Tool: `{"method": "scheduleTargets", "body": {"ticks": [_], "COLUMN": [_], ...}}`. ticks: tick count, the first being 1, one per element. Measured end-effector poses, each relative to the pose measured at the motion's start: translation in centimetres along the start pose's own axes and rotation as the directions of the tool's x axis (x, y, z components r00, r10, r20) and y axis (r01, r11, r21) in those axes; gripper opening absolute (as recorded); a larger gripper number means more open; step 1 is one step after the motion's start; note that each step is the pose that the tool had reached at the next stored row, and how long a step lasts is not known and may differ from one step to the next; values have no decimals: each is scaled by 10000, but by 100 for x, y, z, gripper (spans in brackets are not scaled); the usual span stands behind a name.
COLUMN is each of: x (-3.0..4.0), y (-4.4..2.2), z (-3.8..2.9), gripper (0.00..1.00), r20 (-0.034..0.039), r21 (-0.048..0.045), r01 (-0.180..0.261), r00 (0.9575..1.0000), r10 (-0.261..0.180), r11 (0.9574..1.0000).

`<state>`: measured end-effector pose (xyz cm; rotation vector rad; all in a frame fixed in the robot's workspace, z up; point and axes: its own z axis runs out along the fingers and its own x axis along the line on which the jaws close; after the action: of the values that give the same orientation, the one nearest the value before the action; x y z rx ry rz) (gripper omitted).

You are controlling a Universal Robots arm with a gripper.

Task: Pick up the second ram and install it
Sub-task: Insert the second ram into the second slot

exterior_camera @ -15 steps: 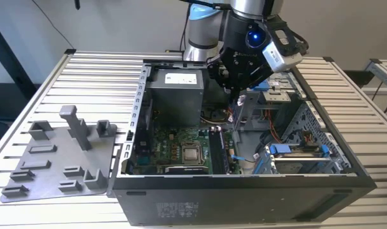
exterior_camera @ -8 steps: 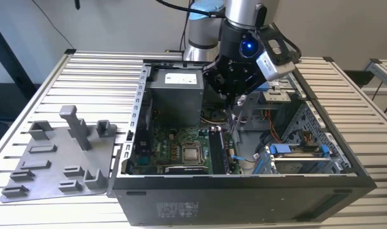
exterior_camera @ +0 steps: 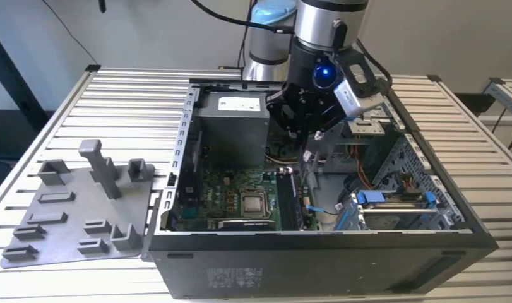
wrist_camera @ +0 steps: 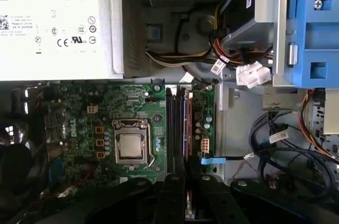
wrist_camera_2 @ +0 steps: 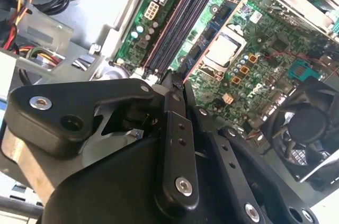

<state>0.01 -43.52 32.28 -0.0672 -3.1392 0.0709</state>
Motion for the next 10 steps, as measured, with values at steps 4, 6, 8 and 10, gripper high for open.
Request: {"method": "scheduleTargets", "body": {"ticks": [4,6,8,10], "x": [18,20,20,21], "y": [3,3,1,0], "z": [72,108,138,141], "gripper": [14,14,14,14], "r20": [-1,-10,-37,-53], "r21": [0,2,0,3], "r01": [0,2,3,2], "r00": [10000,10000,10000,10000], "r10": [0,-2,-3,-2], "r11": [10000,10000,10000,10000]}}
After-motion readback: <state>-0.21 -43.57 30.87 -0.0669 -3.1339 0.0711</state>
